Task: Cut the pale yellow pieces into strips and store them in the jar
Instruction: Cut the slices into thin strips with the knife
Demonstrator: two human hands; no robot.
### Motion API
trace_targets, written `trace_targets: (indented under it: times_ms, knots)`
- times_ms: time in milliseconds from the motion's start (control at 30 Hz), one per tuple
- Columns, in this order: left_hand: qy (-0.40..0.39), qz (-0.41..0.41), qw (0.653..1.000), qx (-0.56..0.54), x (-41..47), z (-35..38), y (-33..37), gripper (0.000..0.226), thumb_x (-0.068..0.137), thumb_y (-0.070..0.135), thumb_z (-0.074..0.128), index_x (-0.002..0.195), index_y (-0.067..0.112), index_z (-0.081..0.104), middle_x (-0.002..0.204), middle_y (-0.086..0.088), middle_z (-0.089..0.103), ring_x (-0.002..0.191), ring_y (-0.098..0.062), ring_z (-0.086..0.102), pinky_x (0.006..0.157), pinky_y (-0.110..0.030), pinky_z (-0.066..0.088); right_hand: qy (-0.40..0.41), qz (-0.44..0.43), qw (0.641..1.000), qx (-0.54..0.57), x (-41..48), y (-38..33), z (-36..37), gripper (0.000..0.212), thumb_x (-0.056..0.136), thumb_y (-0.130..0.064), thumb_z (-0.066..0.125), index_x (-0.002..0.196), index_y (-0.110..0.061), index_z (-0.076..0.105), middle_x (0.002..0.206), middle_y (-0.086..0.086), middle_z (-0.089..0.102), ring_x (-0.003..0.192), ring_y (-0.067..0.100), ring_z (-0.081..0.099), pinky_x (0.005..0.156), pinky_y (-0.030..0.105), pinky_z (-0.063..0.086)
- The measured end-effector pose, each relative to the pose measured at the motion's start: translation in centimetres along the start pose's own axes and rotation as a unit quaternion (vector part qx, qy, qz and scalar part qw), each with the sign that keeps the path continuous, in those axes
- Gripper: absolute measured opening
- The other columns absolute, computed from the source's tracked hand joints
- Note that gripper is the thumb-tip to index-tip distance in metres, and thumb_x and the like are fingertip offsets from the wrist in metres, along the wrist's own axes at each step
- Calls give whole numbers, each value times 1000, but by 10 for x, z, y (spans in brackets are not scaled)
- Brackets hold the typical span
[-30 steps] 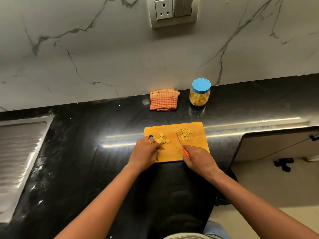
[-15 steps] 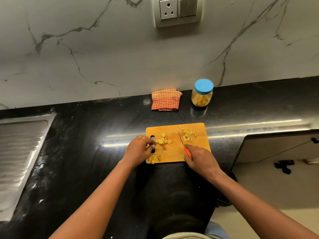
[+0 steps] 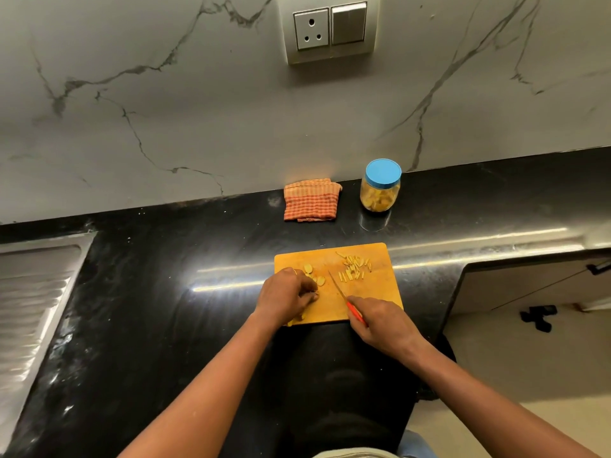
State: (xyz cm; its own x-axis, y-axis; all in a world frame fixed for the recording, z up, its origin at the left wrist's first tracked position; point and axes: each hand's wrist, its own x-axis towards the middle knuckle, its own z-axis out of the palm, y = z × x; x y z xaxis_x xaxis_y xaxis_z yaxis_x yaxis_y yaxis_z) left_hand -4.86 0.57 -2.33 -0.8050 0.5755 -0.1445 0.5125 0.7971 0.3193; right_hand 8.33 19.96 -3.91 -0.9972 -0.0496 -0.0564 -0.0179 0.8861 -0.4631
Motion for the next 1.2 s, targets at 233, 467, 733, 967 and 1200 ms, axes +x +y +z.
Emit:
trace_targets:
  times_ms: [233,467,733,967,1200]
  knots:
    - [58,21,998,15,18,7,34,30,96,44,52,117,30,69,105,8,70,100,-15,54,75,-30,46,35,18,999,0,-1,3,0,43,96,-40,50,133,-19,57,106,2,71,89,20,67,76,33,55]
    - [53,37,997,45,22,7,44,28,92,47,59,110,31,72,103,10,69,96,-13,47,72,-25,33,54,39,998,-7,3,6,-8,45,96,-39,51,136,-18,55,110,2,70,92,19,67,79,33,56]
    - [5,46,999,4,18,6,35,35,82,53,69,112,33,71,105,13,69,94,-12,47,73,-26,33,72,59,996,15,-14,-1,-2,45,94,-40,55,134,-18,57,104,-1,71,84,15,68,72,31,58]
    - [-8,88,996,28,20,3,40,28,90,46,62,114,34,71,111,15,69,92,-10,42,74,-27,30,83,65,994,18,-21,-10,1,43,94,-38,57,132,-18,59,100,-3,72,80,13,68,69,27,57]
    - [5,39,999,-2,18,5,34,26,86,44,69,110,36,73,94,7,62,92,-14,48,73,-26,34,67,59,996,5,-20,-23,6,41,95,-35,54,132,-17,58,102,1,71,84,17,68,71,32,57]
